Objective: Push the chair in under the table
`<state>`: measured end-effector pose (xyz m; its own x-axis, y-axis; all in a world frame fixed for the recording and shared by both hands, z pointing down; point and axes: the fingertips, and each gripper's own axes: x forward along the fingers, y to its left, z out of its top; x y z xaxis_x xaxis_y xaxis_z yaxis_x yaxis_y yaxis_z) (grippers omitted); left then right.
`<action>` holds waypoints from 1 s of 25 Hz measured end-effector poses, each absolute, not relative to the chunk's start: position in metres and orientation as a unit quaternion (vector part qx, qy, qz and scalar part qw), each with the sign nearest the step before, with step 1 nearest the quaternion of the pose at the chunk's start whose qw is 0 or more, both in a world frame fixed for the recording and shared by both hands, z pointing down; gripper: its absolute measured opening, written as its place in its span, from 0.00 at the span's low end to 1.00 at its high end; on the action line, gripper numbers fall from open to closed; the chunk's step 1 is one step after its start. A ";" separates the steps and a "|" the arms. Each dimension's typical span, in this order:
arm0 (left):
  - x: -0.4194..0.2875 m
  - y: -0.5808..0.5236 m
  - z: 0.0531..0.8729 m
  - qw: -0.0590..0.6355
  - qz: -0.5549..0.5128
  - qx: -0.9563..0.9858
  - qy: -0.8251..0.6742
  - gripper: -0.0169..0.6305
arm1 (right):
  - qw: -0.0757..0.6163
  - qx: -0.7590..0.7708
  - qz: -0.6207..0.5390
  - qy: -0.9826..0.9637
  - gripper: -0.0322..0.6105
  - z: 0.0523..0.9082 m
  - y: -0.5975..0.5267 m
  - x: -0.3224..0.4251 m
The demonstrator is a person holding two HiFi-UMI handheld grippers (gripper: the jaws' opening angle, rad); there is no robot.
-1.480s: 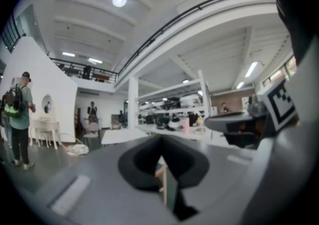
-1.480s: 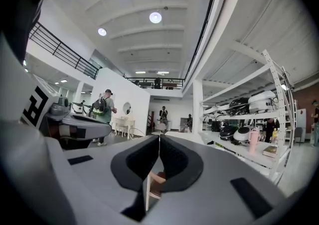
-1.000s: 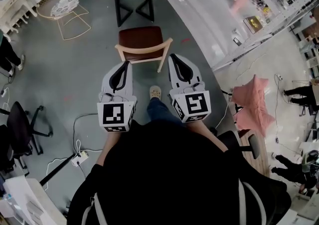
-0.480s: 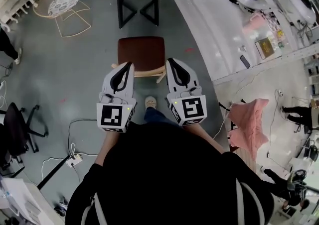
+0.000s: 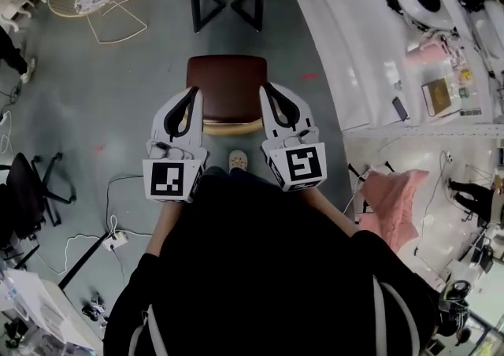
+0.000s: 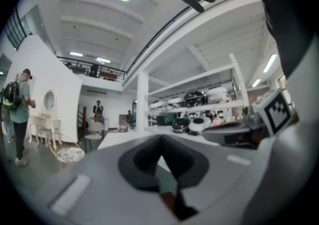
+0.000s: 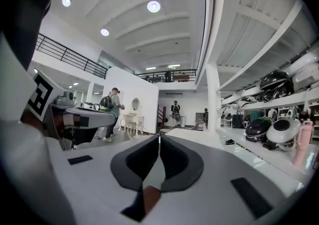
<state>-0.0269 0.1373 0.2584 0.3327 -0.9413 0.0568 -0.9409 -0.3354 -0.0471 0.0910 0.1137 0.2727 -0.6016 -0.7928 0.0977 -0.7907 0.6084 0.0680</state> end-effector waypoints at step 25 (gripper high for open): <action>-0.059 0.100 0.344 -0.076 -0.130 -0.827 0.541 0.05 | 0.162 0.428 0.074 -0.886 0.09 0.358 0.084 0.083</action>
<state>-0.0590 0.0997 0.3438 0.3799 -0.8762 0.2967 -0.9154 -0.4022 -0.0157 0.0829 0.0839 0.3583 -0.5819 -0.7342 0.3497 -0.7821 0.6231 0.0068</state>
